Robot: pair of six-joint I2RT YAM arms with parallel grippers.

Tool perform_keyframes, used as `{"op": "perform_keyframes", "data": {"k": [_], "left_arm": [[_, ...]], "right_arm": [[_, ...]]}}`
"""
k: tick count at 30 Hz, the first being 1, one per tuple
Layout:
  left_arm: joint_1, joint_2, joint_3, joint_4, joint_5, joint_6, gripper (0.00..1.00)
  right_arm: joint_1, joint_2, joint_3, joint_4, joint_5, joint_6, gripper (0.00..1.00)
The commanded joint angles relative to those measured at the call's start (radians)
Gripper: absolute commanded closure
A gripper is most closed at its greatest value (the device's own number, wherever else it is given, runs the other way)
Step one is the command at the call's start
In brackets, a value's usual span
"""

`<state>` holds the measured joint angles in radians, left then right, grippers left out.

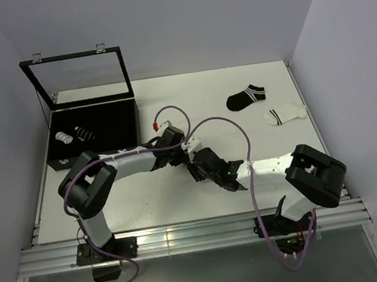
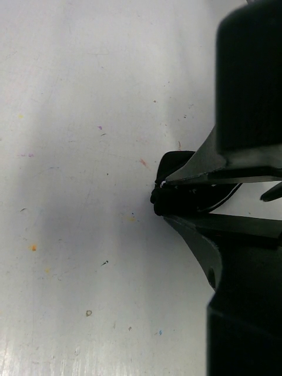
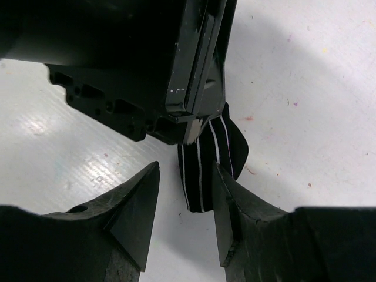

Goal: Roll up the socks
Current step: Roll the sock at the center of the board.

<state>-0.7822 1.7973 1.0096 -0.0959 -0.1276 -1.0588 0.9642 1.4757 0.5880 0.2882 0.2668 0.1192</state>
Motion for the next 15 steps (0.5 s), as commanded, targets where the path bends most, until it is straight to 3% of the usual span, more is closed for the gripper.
{"op": "perform_keyframes", "data": {"k": [1,10,13,15], "left_arm": [[-0.002,0.016,0.018,-0.057,-0.001,0.028,0.73],[-0.002,-0.012,0.021,-0.059,0.013,0.028,0.71],[-0.002,-0.038,0.012,-0.054,0.020,0.020,0.67],[-0.002,-0.053,0.006,-0.054,0.017,0.017,0.60]], "right_arm": [[0.018,0.050,0.047,-0.017,0.061,-0.032,0.52],[0.021,0.152,0.042,-0.066,0.094,0.059,0.54],[0.018,0.170,0.044,-0.086,0.091,0.089,0.62],[0.015,0.169,0.038,-0.083,0.075,0.106,0.73]]}}
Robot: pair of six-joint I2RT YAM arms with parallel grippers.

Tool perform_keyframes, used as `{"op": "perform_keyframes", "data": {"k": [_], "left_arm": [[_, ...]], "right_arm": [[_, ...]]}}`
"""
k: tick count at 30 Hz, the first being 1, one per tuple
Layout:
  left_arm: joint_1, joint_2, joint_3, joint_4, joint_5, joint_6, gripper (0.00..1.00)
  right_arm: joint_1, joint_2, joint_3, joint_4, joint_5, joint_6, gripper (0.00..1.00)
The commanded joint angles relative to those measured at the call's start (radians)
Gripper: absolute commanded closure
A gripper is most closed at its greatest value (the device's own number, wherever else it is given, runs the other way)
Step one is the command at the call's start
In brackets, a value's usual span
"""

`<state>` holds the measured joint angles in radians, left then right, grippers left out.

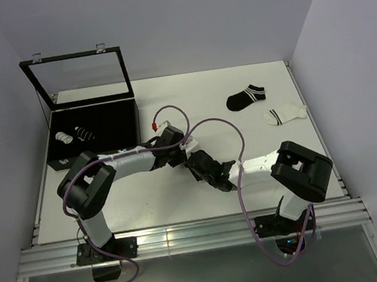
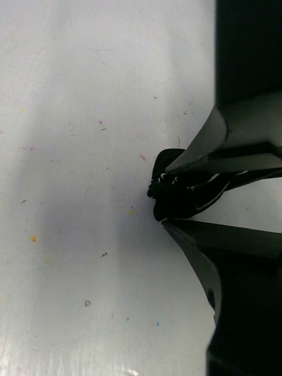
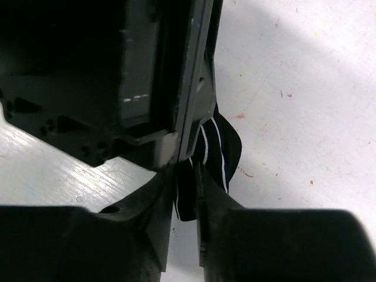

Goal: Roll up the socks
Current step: Roll the sock at the center of the board, then pick up the sock at the center of the board.

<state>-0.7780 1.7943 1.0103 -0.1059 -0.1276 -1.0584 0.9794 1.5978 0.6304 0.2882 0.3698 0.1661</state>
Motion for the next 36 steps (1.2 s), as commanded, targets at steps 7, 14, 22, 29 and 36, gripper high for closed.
{"op": "perform_keyframes", "data": {"k": [7,14,22,29,36], "left_arm": [[0.002,-0.156,-0.036,-0.046,-0.021,-0.011,0.34],[0.003,-0.263,-0.151,-0.002,-0.093,-0.115,0.18],[-0.010,-0.211,-0.162,0.071,-0.049,-0.123,0.24],[-0.029,-0.147,-0.142,0.097,-0.064,-0.135,0.27],[-0.030,-0.098,-0.125,0.097,-0.070,-0.133,0.27]], "right_arm": [[-0.085,-0.022,-0.040,-0.034,-0.235,0.115,0.97],[-0.235,-0.016,-0.069,0.040,-0.517,0.213,1.00],[-0.329,0.027,-0.049,0.068,-0.718,0.312,1.00],[-0.386,0.097,-0.058,0.156,-0.835,0.409,1.00],[-0.453,0.160,-0.086,0.256,-0.930,0.506,1.00]]}}
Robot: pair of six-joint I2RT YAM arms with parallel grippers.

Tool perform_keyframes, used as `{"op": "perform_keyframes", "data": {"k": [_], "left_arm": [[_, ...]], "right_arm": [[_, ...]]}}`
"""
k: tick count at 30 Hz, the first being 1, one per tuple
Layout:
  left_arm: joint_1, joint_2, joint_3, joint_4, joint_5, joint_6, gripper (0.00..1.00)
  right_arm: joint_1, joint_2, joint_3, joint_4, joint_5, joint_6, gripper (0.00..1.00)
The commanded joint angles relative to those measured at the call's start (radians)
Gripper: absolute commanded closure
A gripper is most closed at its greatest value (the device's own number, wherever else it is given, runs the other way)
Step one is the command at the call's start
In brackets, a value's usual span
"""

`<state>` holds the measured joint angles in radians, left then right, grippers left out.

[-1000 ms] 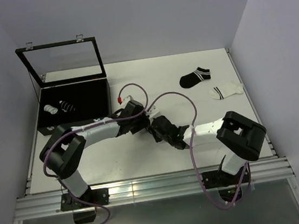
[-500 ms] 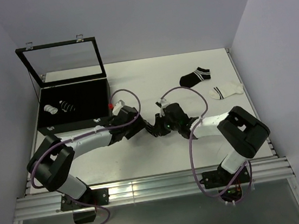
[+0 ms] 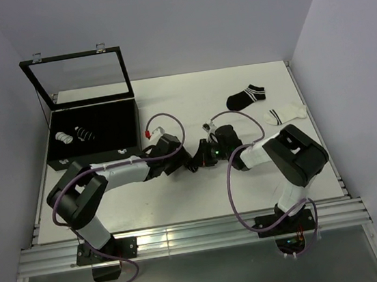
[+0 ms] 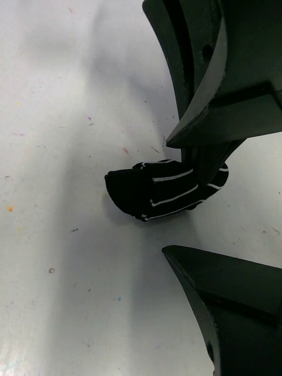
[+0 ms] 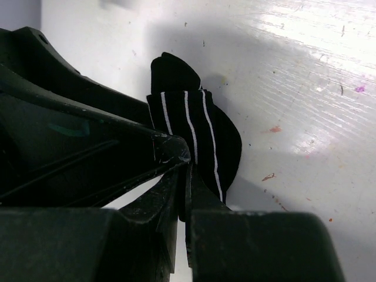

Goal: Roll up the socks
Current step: Pick up the sock at the center of the board.

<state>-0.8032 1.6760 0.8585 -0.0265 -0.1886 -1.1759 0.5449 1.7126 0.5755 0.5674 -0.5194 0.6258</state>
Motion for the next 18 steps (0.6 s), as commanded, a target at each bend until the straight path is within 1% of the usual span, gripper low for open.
{"op": "perform_keyframes", "data": {"k": [1,6,10,13,18], "left_arm": [[-0.005,0.025,0.027,0.017,-0.015,-0.016,0.28],[-0.005,0.068,0.043,0.017,-0.011,-0.018,0.31],[-0.011,0.102,0.056,0.017,0.000,-0.022,0.36],[-0.016,0.129,0.065,0.016,0.003,-0.027,0.38],[-0.021,0.145,0.063,-0.001,0.003,-0.037,0.38]], "right_arm": [[-0.025,0.050,-0.031,-0.012,-0.045,0.052,1.00],[-0.046,0.076,-0.043,0.026,-0.074,0.090,1.00],[-0.057,0.096,-0.048,0.043,-0.080,0.107,1.00],[-0.071,0.114,-0.054,0.069,-0.093,0.132,1.00],[-0.095,0.140,-0.063,0.090,-0.100,0.166,1.00]]}}
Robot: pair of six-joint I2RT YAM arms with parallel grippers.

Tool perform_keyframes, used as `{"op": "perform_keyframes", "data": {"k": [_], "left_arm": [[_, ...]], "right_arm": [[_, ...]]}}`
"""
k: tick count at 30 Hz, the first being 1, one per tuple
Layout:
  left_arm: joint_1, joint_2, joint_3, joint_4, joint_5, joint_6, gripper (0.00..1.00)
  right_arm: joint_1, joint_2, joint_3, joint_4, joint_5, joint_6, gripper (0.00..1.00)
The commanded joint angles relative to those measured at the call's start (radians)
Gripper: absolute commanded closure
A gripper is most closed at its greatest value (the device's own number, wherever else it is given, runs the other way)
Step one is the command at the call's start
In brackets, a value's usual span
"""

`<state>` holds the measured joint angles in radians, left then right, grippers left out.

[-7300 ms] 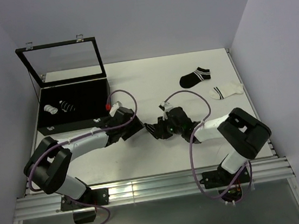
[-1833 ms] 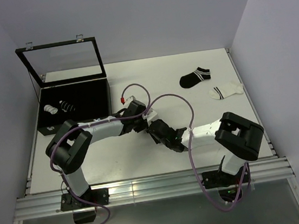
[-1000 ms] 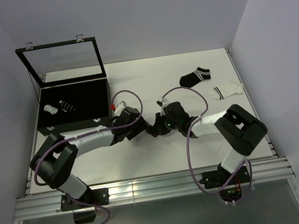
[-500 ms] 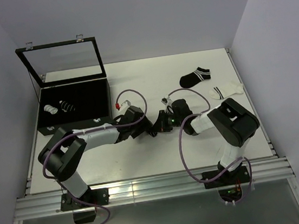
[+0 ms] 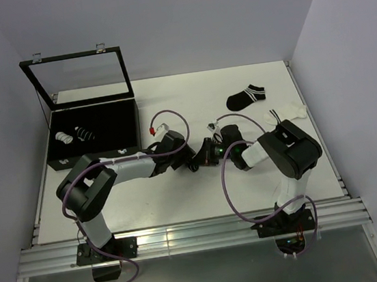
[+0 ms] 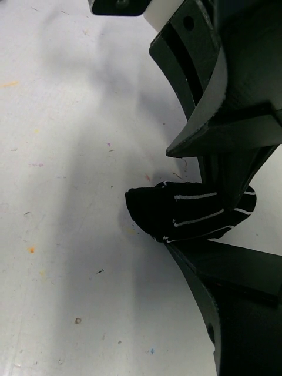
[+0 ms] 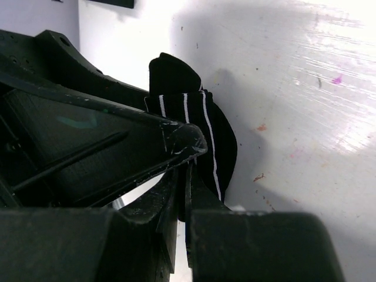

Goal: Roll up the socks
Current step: Pick up the sock at the center of the board.

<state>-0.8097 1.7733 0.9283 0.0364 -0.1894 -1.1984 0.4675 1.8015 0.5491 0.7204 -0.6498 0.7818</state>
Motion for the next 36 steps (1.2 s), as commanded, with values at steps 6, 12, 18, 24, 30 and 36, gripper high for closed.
{"op": "perform_keyframes", "data": {"k": [6,12,18,24,30,36], "left_arm": [[-0.016,0.052,-0.009,-0.093,0.002,-0.010,0.34],[-0.016,0.052,-0.017,-0.110,0.002,-0.001,0.34],[-0.016,0.092,-0.014,-0.099,0.028,0.014,0.41],[-0.029,0.159,0.017,-0.121,0.045,0.022,0.61],[-0.032,0.172,0.026,-0.144,0.039,0.025,0.91],[-0.032,0.155,0.069,-0.207,0.007,0.043,1.00]], "right_arm": [[-0.052,0.104,-0.060,0.013,-0.001,0.065,1.00],[-0.073,0.113,-0.069,0.019,-0.002,0.068,1.00],[-0.078,0.116,-0.071,0.025,-0.005,0.068,1.00],[-0.078,0.090,-0.063,-0.005,0.004,0.047,0.99],[-0.079,0.033,-0.052,-0.041,0.019,0.016,0.91],[-0.078,-0.184,-0.066,-0.221,0.096,-0.105,0.65]]}}
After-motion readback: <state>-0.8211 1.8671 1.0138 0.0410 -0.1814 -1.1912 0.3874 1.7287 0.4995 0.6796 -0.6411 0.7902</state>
